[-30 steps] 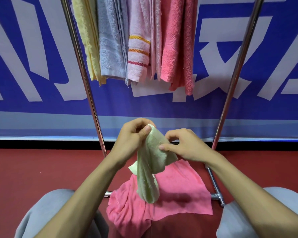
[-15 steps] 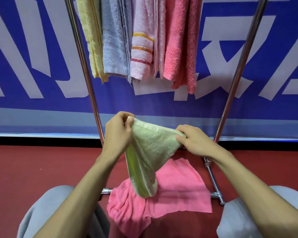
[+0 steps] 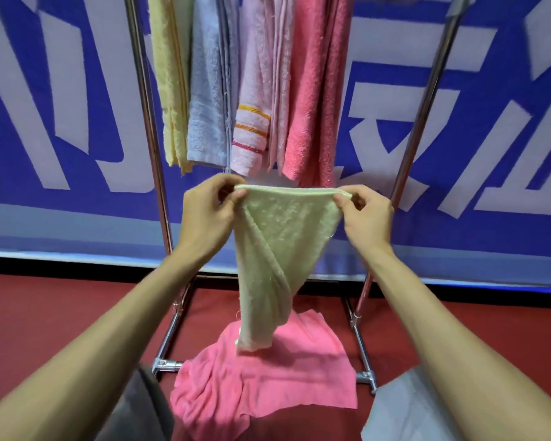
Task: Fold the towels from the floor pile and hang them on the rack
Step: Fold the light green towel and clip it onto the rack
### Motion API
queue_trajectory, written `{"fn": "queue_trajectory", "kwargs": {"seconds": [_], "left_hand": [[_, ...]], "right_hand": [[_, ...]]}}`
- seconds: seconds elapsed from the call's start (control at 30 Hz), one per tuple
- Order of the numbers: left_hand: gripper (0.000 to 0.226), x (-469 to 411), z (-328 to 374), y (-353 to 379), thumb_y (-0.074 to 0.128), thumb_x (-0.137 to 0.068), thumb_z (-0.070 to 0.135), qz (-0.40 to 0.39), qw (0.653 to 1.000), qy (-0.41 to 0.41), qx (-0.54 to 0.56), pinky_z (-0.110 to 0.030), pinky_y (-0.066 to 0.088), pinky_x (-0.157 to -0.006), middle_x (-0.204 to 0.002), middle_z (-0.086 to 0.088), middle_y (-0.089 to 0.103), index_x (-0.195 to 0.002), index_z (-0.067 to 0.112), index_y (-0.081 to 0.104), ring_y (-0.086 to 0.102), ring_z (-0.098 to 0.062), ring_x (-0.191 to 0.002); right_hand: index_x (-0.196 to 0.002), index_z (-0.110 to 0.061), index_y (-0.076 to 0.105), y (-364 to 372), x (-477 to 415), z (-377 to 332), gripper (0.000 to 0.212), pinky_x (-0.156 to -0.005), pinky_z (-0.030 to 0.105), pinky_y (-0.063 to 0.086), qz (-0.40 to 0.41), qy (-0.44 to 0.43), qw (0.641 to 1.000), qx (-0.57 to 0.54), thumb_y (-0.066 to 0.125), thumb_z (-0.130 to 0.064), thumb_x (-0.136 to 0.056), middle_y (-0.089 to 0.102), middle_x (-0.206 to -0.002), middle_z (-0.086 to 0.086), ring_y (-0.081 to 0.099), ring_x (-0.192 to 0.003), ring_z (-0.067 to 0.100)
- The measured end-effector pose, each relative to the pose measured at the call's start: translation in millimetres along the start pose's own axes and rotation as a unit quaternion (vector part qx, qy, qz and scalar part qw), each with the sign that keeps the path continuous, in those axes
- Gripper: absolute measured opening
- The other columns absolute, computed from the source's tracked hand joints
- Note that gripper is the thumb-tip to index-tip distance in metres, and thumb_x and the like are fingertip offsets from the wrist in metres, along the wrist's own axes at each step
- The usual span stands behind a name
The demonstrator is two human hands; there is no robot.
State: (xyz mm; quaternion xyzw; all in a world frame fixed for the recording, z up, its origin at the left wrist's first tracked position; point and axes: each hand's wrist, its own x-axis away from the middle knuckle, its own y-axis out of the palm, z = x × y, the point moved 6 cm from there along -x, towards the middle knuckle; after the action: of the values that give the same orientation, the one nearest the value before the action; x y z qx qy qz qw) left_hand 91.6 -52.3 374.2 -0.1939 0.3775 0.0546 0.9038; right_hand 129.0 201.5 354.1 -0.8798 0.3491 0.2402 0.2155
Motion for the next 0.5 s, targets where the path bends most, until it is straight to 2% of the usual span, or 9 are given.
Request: {"fn": "queue_trajectory", "kwargs": {"seconds": [0.1, 0.13, 0.23, 0.27, 0.4, 0.5], "left_hand": [[0.009, -34.9, 24.3, -16.0, 0.065, -0.085, 0.009, 0.02, 1.0, 0.016, -0.001, -0.031, 0.053, -0.076, -0.079, 0.002, 0.068, -0.091, 0.011, 0.072, 0.061, -0.012, -0.073], [0.009, -45.1, 31.5, -21.6, 0.064, -0.085, 0.008, 0.024, 1.0, 0.015, 0.009, -0.032, 0.053, -0.075, -0.077, 0.002, 0.068, -0.09, 0.012, 0.072, 0.06, -0.013, -0.072], [0.013, -73.8, 57.7, -42.5, 0.063, -0.085, 0.005, 0.051, 0.995, 0.013, 0.086, -0.039, 0.054, -0.073, -0.072, 0.005, 0.065, -0.084, 0.017, 0.069, 0.06, -0.014, -0.07], [0.013, -83.1, 66.2, -49.4, 0.063, -0.085, 0.005, 0.065, 0.993, 0.011, 0.101, -0.039, 0.054, -0.074, -0.072, 0.004, 0.066, -0.084, 0.017, 0.069, 0.06, -0.014, -0.07], [0.012, -115.0, 91.6, -65.2, 0.062, -0.085, 0.008, 0.072, 0.993, -0.006, 0.091, -0.038, 0.055, -0.074, -0.077, -0.006, 0.07, -0.084, 0.014, 0.072, 0.06, -0.013, -0.069], [0.017, -128.2, 110.2, -69.3, 0.061, -0.086, 0.004, 0.041, 0.992, -0.002, 0.115, -0.039, 0.054, -0.072, -0.075, -0.009, 0.067, -0.079, 0.015, 0.071, 0.059, -0.016, -0.069]], "right_hand": [[-0.087, -0.015, 0.073, -6.9, -25.8, -45.1, 0.01, -0.082, 0.039, 0.052, 0.034, -0.046, 0.998, -0.013, 0.064, -0.016, -0.085, 0.069, -0.078, -0.006, 0.063, -0.076, 0.014], [-0.087, -0.015, 0.073, -9.9, -32.0, -60.8, 0.01, -0.083, 0.038, 0.052, 0.052, -0.06, 0.997, -0.021, 0.063, -0.016, -0.086, 0.069, -0.078, -0.007, 0.064, -0.079, 0.016], [-0.085, -0.016, 0.071, -19.8, -44.9, -108.1, 0.009, -0.072, 0.019, 0.045, 0.126, -0.105, 0.986, -0.038, 0.063, -0.016, -0.087, 0.064, -0.072, -0.012, 0.062, -0.076, 0.014], [-0.084, -0.017, 0.071, -21.6, -49.4, -120.8, 0.008, -0.069, 0.019, 0.043, 0.141, -0.112, 0.983, -0.046, 0.064, -0.017, -0.087, 0.063, -0.071, -0.012, 0.062, -0.076, 0.014], [-0.085, -0.018, 0.072, -24.3, -71.2, -153.3, 0.005, -0.075, 0.034, 0.051, 0.144, -0.097, 0.983, -0.062, 0.067, -0.019, -0.085, 0.067, -0.075, -0.006, 0.065, -0.082, 0.018], [-0.09, -0.019, 0.074, -36.2, -79.8, -164.7, 0.011, -0.077, 0.038, 0.052, 0.168, -0.088, 0.98, -0.052, 0.062, -0.02, -0.089, 0.073, -0.086, 0.002, 0.064, -0.09, 0.025]]}}
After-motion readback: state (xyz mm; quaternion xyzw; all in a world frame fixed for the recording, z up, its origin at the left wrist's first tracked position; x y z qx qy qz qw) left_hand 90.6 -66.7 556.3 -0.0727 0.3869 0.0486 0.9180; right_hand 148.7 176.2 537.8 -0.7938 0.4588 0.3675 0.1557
